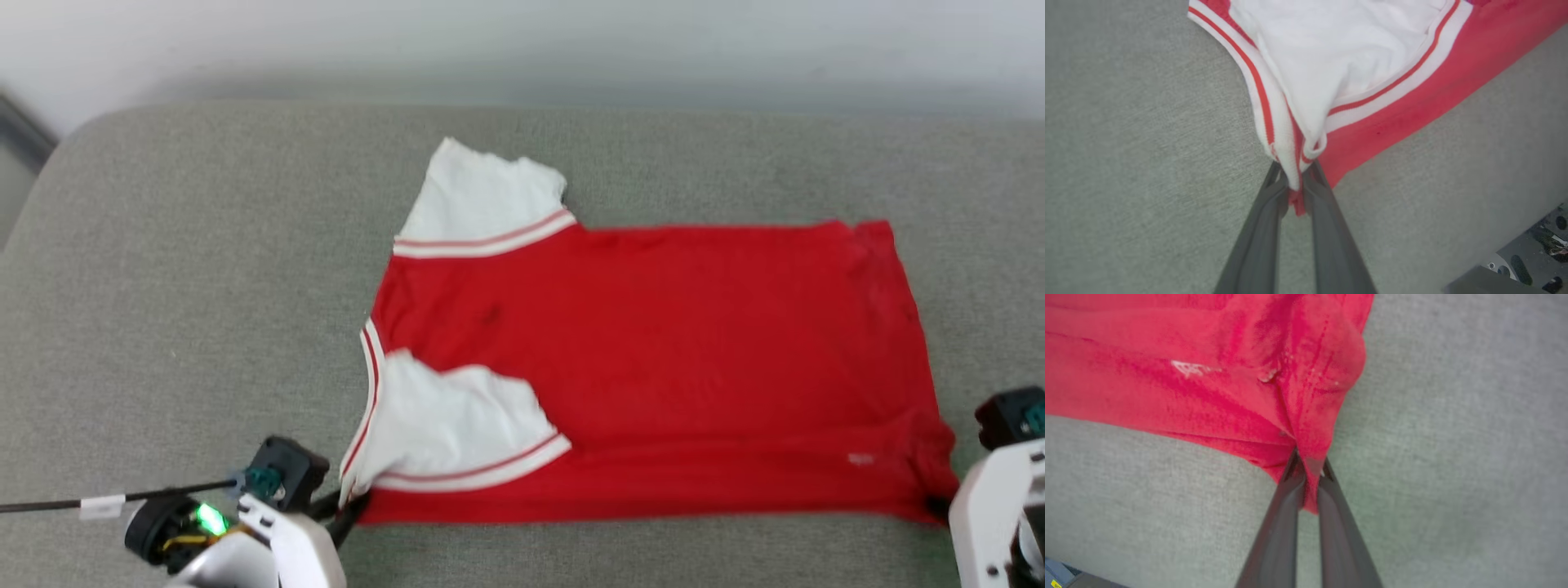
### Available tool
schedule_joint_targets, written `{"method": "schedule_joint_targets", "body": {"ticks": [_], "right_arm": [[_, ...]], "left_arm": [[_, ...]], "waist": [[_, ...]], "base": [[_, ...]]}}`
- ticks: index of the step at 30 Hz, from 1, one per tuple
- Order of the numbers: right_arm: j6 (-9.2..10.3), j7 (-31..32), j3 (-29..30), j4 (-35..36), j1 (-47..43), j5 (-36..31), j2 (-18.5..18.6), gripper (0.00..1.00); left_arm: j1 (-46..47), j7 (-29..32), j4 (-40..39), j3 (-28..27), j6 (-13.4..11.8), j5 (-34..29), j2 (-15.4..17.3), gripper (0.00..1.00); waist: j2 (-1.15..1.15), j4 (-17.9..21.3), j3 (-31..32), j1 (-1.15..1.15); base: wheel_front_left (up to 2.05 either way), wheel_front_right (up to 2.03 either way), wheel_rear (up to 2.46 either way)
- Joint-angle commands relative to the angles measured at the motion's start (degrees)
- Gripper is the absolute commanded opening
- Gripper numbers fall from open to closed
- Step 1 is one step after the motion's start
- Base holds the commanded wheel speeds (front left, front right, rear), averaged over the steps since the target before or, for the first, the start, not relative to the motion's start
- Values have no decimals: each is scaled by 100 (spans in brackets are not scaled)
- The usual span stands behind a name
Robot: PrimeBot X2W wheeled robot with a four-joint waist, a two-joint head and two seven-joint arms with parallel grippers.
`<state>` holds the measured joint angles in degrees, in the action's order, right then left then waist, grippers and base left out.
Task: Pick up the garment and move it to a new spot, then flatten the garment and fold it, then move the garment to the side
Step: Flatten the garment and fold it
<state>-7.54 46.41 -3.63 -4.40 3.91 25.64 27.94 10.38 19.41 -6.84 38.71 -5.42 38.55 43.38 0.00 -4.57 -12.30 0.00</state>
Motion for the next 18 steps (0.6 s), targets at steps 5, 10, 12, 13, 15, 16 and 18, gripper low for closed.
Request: {"method": "schedule_joint_targets", "body": {"ticks": [5,10,12,13,15,16,18], "right_arm": [[10,675,476,870,-1230,326,285,0],[9,796,676,1052,-1600,240,67,0],[9,778,689,1029,-1638,208,-40,0],[9,744,681,1006,-1637,170,-64,0],[9,618,675,943,-1578,105,-149,77],[9,571,655,901,-1559,82,-185,100],[8,454,608,862,-1495,52,-219,100]], "left_arm": [[-833,203,-302,228,-23,412,182,0],[-980,106,-150,352,47,436,43,0],[-969,70,-7,418,99,395,-7,0],[-954,64,66,452,138,395,-36,0],[-920,16,188,493,184,368,-110,34],[-901,0,252,510,202,351,-146,67],[-845,-54,324,547,243,326,-181,100]], "waist": [[0,143,460,0],[0,171,442,0],[0,178,425,0],[0,180,421,0],[0,184,416,0],[0,185,415,0],[0,183,426,0]], "base": [[0,0,0],[0,0,0],[0,0,0],[0,0,0],[0,0,0],[0,0,0],[0,0,0]]}}
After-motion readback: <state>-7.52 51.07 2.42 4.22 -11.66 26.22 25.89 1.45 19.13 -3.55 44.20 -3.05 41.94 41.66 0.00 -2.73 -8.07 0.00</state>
